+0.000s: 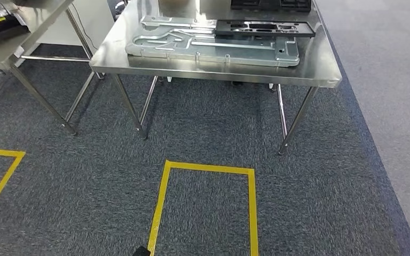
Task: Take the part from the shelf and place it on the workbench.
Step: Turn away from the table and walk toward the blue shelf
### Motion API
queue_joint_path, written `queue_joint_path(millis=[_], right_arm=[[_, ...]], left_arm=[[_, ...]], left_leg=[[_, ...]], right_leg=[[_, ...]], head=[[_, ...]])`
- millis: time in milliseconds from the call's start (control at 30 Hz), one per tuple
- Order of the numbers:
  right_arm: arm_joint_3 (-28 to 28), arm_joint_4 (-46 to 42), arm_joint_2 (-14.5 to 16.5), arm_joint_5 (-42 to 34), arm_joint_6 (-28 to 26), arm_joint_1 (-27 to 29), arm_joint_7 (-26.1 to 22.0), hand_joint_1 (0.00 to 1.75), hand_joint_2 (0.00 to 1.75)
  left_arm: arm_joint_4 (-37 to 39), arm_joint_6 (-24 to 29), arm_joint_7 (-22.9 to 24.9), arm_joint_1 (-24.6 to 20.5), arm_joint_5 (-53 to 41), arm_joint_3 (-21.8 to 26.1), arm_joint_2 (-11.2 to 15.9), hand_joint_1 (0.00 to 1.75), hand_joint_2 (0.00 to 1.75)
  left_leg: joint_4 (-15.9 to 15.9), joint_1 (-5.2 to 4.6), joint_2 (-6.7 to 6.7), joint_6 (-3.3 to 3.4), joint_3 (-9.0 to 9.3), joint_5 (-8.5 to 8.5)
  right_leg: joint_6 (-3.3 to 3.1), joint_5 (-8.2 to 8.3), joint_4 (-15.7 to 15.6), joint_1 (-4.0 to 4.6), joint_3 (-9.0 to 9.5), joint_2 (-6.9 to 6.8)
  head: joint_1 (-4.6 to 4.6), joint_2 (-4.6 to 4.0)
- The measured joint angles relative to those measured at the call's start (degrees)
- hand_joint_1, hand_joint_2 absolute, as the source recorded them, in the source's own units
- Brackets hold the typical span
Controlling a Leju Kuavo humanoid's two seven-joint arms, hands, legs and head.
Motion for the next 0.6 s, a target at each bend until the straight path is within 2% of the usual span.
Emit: queue_joint_path(millis=[67,100,133,200,300,367,433,467,500,533,600], right_arm=[[0.17,0.01,0.00,0.69,-0.19,0.24,-0.01,0.00,0.00],[0.35,0.02,-0.01,1.32,-0.50,0.36,-0.01,0.00,0.00],[0.68,0.03,-0.02,2.21,-0.89,0.45,-0.04,0.00,0.00],[1.43,0.04,-0.03,3.85,-1.59,0.49,-0.16,0.00,0.00],[1.78,0.04,-0.03,4.43,-1.75,0.49,-0.27,0.00,0.00],[2.08,0.04,-0.02,4.77,-1.85,0.51,-0.36,0.00,0.00],[2.71,0.05,-0.01,5.38,-2.13,0.82,-0.46,0.00,0.00],[3.01,0.05,-0.02,5.62,-2.24,0.96,-0.47,0.00,0.00],[3.29,0.05,-0.03,5.83,-2.34,1.11,-0.48,0.00,0.00],[3.48,0.06,-0.03,5.95,-2.36,1.18,-0.48,0.00,0.00],[3.75,0.12,-0.05,6.20,-2.38,1.50,-0.46,0.00,0.00]], left_arm=[[0.00,0.03,-0.11,-0.01,0.02,-0.09,0.01,0.00,0.00],[0.00,0.05,-0.15,0.05,0.04,-0.10,0.02,0.00,0.00],[0.00,0.07,-0.21,0.17,0.05,-0.10,0.06,0.00,0.00],[0.00,0.12,-0.35,0.43,0.08,-0.11,0.13,0.00,0.00],[0.00,0.14,-0.45,0.51,0.08,-0.13,0.16,0.00,0.00],[0.00,0.17,-0.51,0.53,0.08,-0.13,0.21,0.00,0.00],[0.00,0.21,-0.63,0.45,0.09,-0.14,0.33,0.00,0.00],[-0.01,0.22,-0.69,0.48,0.09,-0.15,0.40,0.00,0.00],[-0.01,0.23,-0.75,0.53,0.09,-0.16,0.46,0.00,0.00],[-0.01,0.26,-0.79,0.63,0.10,-0.17,0.52,0.00,0.00],[0.00,0.29,-0.86,0.52,0.09,-0.19,0.54,0.00,0.00]], left_leg=[[7.33,0.01,2.08,-0.27,-3.21,-3.79],[10.81,0.03,2.44,-0.37,-4.65,-5.13],[12.70,0.03,2.64,-0.39,-5.29,-5.54],[11.96,0.03,2.89,-0.28,-4.45,-4.31],[9.82,0.02,2.99,-0.16,-3.18,-3.04],[5.87,-0.03,3.47,0.08,-1.02,-1.29],[-0.56,-0.68,5.63,1.07,2.11,0.37],[-2.55,-0.97,6.28,1.66,2.90,0.67],[-3.72,-1.14,6.54,2.25,3.25,0.71],[-3.95,-1.02,5.78,2.65,3.16,0.94],[-4.29,-0.78,4.51,3.28,3.04,1.40]], right_leg=[[-0.46,0.08,-0.06,0.40,-0.07,-1.65],[-0.51,0.07,-0.03,0.59,-0.12,-2.47],[-0.54,0.04,0.00,0.75,-0.13,-3.26],[-0.57,-0.01,0.06,0.94,-0.08,-4.39],[-0.58,-0.05,0.07,0.99,-0.02,-4.81],[-0.52,-0.12,0.08,1.04,0.11,-5.25],[0.00,-0.31,0.14,1.40,0.20,-6.59],[0.39,-0.40,0.16,1.58,0.25,-7.41],[0.87,-0.66,0.35,1.61,0.25,-7.67],[1.23,-1.36,1.10,1.49,-0.01,-6.93],[1.68,-4.59,6.20,1.14,-2.32,-3.65]], head=[[-0.01,0.00],[-0.02,0.00],[-0.02,0.00],[-0.02,0.00],[-0.02,0.00],[-0.02,0.00],[-0.01,0.00],[-0.01,0.00],[0.00,0.00],[0.00,0.00],[0.00,0.00]])
